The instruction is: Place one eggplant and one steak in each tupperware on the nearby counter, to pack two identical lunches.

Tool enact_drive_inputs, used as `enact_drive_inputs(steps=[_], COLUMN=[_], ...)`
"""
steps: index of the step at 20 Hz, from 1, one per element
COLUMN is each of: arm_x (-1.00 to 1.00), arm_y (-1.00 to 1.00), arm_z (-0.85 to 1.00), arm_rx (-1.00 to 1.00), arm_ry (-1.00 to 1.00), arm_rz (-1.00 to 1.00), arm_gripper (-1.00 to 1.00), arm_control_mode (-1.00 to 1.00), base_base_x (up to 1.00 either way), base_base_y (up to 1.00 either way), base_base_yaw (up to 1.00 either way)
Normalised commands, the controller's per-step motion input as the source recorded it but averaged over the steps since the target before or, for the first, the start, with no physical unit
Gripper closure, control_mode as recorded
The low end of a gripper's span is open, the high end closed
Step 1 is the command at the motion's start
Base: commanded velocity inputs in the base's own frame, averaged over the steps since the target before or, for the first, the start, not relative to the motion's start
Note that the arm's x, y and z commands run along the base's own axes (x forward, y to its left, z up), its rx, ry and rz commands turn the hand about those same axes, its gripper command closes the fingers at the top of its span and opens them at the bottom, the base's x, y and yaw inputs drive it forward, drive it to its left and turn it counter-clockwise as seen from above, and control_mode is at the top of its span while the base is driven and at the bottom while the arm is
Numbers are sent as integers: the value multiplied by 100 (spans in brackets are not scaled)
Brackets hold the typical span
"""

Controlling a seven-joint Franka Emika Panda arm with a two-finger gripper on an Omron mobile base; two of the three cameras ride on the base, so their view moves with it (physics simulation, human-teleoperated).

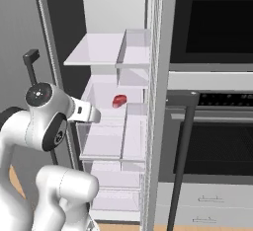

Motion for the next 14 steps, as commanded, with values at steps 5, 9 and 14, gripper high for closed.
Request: enact_drive_inputs(steps=[5,9,14], arm_x=[61,98,100], arm_y=[0,0,0], arm_z=[-20,-23,-34], arm_rx=[0,0,0], arm_ry=[0,3,9], arm_rz=[-4,0,0], arm_gripper=[-100,-100,-100], arm_control_mode=[-100,-100,-100], base_base_x=[0,0,0], base_base_y=[0,0,0], base_base_yaw=[0,0,0])
